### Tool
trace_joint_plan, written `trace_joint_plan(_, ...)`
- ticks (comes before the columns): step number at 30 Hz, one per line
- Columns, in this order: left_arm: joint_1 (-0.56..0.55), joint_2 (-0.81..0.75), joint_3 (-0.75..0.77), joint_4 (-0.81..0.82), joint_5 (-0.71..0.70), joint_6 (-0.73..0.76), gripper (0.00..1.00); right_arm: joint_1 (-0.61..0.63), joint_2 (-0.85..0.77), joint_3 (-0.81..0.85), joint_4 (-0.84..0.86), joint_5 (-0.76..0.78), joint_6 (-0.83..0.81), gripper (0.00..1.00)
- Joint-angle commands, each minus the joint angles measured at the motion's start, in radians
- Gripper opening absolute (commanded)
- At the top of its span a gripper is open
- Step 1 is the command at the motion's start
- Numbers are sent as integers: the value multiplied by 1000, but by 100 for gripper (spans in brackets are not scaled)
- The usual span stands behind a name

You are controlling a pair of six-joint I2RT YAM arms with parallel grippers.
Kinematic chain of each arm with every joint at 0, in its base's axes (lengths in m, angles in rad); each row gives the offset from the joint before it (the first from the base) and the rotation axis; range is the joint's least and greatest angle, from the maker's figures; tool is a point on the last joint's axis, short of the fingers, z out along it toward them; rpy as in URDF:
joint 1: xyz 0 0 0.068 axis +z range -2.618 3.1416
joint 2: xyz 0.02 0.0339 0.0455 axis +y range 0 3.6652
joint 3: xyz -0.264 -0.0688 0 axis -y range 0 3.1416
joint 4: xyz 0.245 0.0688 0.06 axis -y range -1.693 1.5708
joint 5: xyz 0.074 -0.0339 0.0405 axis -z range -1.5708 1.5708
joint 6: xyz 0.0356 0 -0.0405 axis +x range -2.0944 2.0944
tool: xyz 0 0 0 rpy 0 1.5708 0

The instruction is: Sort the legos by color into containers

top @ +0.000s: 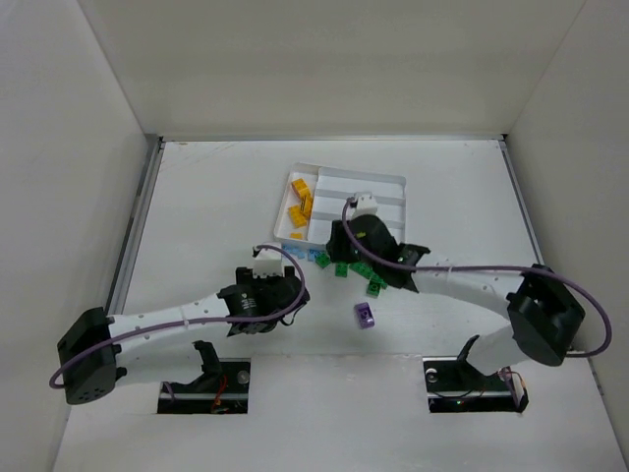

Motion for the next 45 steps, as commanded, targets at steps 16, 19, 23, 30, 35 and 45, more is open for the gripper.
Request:
trace_joint_plan(16,-14,55,-57,-53,-81,-175,82,-388,640,733,124,-51,-97,41)
trace_joint_plan(19,-14,66,-62,-53,-64,-194,82,-399,688,787,111,-51,-86,42)
trace_joint_plan(23,-14,82,-57,-62,-49,-207,82,-399,725,821,89,-51,-85,46)
trace_joint_plan(30,-21,113,-52,-89,-24,-239,82,-395,674,779,100,-61,-82,67)
trace_joint_plan(35,-26,127,-45,-103,-26,-257,82,-395,579,689,137,-61,-83,71)
trace_joint_plan(45,-35,164,-48,-96,-28,-280,81,-376,375,465,195,-57,-80,71)
